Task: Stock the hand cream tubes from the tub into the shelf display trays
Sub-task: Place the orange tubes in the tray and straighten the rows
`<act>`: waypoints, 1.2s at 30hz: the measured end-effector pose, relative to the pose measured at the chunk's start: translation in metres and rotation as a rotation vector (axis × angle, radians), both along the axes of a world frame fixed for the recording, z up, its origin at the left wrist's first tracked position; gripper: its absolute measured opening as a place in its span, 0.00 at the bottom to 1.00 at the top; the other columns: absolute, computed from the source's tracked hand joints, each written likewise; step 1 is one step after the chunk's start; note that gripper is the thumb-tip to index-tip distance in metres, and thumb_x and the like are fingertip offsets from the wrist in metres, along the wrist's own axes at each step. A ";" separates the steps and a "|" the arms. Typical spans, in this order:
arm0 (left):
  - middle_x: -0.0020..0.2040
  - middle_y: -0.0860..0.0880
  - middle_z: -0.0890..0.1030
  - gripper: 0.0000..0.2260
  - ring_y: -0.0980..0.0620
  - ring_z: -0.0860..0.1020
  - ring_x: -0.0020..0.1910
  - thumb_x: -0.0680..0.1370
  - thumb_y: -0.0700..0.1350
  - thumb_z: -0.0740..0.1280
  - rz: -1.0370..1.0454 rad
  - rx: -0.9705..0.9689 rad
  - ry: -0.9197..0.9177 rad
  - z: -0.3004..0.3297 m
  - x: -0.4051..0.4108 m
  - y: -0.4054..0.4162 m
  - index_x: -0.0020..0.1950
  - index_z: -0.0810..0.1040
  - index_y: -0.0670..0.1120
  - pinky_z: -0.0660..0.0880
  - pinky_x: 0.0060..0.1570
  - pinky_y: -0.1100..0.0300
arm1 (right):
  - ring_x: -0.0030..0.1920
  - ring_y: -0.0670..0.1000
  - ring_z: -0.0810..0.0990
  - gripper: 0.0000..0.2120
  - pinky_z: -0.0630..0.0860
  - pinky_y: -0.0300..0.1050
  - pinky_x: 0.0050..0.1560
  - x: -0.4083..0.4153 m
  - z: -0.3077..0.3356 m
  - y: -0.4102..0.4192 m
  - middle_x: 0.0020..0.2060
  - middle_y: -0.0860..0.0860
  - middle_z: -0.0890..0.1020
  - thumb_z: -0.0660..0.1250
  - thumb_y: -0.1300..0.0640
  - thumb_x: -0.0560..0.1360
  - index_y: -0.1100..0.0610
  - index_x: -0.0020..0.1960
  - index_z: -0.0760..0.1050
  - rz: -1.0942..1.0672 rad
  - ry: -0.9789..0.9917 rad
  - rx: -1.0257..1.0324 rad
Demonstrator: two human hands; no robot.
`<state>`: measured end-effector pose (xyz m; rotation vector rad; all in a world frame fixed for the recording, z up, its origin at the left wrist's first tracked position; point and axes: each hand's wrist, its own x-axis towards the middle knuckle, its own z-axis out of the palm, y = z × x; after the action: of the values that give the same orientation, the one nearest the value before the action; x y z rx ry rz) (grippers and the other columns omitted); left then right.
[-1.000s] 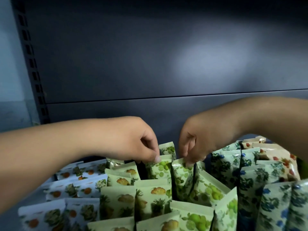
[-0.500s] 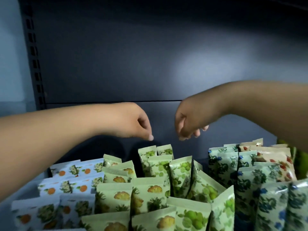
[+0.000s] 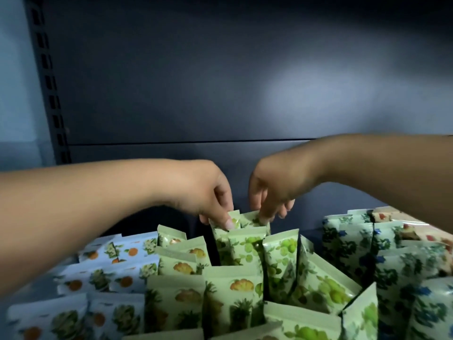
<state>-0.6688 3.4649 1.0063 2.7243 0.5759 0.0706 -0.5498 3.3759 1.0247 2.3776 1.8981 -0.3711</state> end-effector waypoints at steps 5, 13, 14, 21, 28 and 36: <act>0.29 0.57 0.78 0.07 0.64 0.72 0.25 0.70 0.47 0.73 -0.071 0.138 -0.068 0.000 -0.001 -0.013 0.33 0.78 0.53 0.65 0.25 0.75 | 0.33 0.43 0.81 0.04 0.78 0.32 0.38 -0.005 0.001 -0.019 0.39 0.52 0.85 0.70 0.57 0.71 0.52 0.38 0.78 0.007 -0.005 0.062; 0.29 0.54 0.80 0.07 0.63 0.72 0.23 0.70 0.54 0.69 -0.083 0.046 -0.078 0.003 -0.006 -0.018 0.38 0.82 0.52 0.65 0.25 0.75 | 0.30 0.38 0.78 0.04 0.76 0.31 0.35 -0.007 0.000 -0.032 0.37 0.50 0.84 0.69 0.55 0.72 0.50 0.39 0.77 -0.046 0.015 0.080; 0.28 0.55 0.79 0.07 0.64 0.72 0.23 0.70 0.53 0.69 -0.082 0.021 -0.083 0.004 -0.007 -0.018 0.38 0.82 0.52 0.65 0.24 0.76 | 0.30 0.38 0.79 0.02 0.77 0.31 0.36 -0.006 0.000 -0.033 0.38 0.50 0.84 0.69 0.55 0.72 0.51 0.41 0.78 -0.051 0.029 0.081; 0.29 0.54 0.81 0.06 0.64 0.77 0.27 0.71 0.49 0.70 -0.070 -0.063 -0.076 0.003 -0.011 -0.015 0.34 0.81 0.53 0.71 0.29 0.72 | 0.28 0.37 0.77 0.03 0.77 0.31 0.36 -0.006 -0.001 -0.039 0.31 0.45 0.80 0.67 0.56 0.74 0.51 0.41 0.76 -0.079 0.059 0.083; 0.34 0.63 0.80 0.15 0.66 0.76 0.33 0.58 0.65 0.65 -0.070 0.101 -0.295 0.016 -0.028 -0.027 0.34 0.81 0.55 0.69 0.33 0.74 | 0.29 0.36 0.77 0.05 0.77 0.30 0.35 -0.011 0.014 -0.057 0.29 0.43 0.80 0.67 0.53 0.71 0.50 0.45 0.80 -0.058 0.081 0.334; 0.41 0.62 0.81 0.24 0.64 0.78 0.42 0.51 0.70 0.58 -0.141 0.173 -0.223 0.013 -0.034 -0.038 0.37 0.80 0.58 0.73 0.47 0.63 | 0.33 0.38 0.78 0.03 0.78 0.39 0.45 -0.023 0.017 -0.074 0.39 0.44 0.84 0.68 0.49 0.66 0.43 0.39 0.80 0.040 0.002 0.199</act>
<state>-0.7026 3.4272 1.0190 2.8623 0.3264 0.3994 -0.5730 3.3021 1.0414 2.4537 2.0689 -0.1894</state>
